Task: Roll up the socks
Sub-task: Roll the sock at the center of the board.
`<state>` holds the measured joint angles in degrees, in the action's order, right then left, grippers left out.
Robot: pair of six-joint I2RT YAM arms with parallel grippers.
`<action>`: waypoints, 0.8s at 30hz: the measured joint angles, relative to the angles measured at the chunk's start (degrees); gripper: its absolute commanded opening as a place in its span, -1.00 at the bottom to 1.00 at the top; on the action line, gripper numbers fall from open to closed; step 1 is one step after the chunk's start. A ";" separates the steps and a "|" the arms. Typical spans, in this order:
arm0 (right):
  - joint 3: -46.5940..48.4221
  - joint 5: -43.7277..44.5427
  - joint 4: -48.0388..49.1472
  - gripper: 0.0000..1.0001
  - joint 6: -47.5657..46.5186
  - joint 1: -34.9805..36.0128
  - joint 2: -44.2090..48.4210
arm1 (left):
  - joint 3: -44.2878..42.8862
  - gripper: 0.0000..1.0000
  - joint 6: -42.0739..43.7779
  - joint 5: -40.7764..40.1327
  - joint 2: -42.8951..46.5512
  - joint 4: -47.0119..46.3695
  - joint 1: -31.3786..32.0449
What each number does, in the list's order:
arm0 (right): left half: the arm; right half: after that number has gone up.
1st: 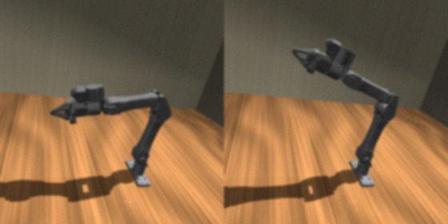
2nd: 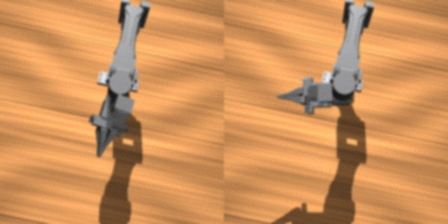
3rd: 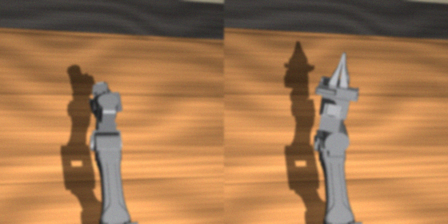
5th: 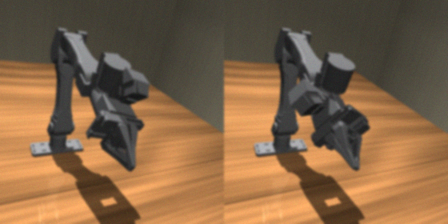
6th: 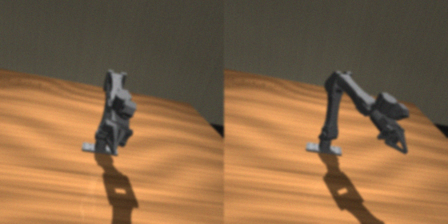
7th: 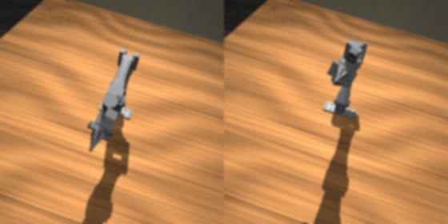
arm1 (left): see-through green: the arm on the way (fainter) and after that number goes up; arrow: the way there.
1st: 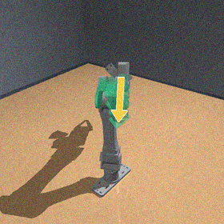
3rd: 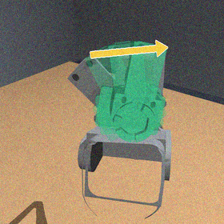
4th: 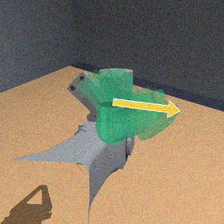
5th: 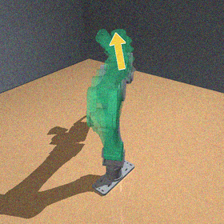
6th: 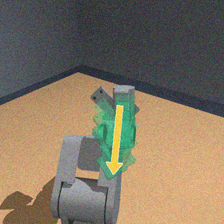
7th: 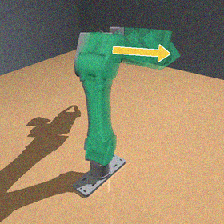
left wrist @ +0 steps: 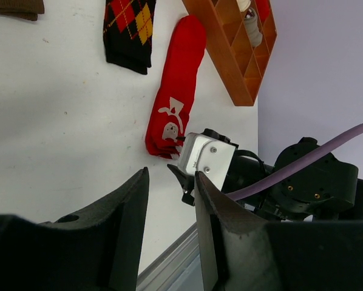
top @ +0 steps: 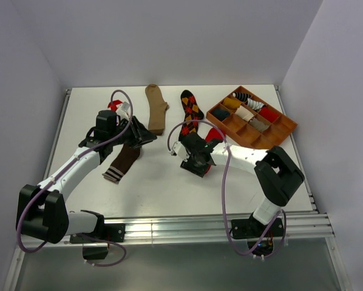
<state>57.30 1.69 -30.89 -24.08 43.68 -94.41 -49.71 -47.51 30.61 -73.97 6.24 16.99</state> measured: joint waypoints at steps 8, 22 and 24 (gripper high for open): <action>0.00 -0.57 -0.20 -0.01 0.09 0.55 -2.32 | 0.00 -0.17 0.00 0.00 0.00 0.00 0.00; -0.31 -2.62 0.20 -0.49 -1.60 -0.66 -2.56 | 1.01 -0.23 -0.20 -0.42 -0.11 -0.42 0.00; -0.13 -6.10 -0.28 -0.49 -2.75 -1.84 -2.47 | 1.20 -0.27 -0.22 -1.05 -0.11 -0.42 0.02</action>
<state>57.17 -4.40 -31.18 -26.83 41.85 -96.88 -48.51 -47.72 29.56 -74.08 5.82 17.02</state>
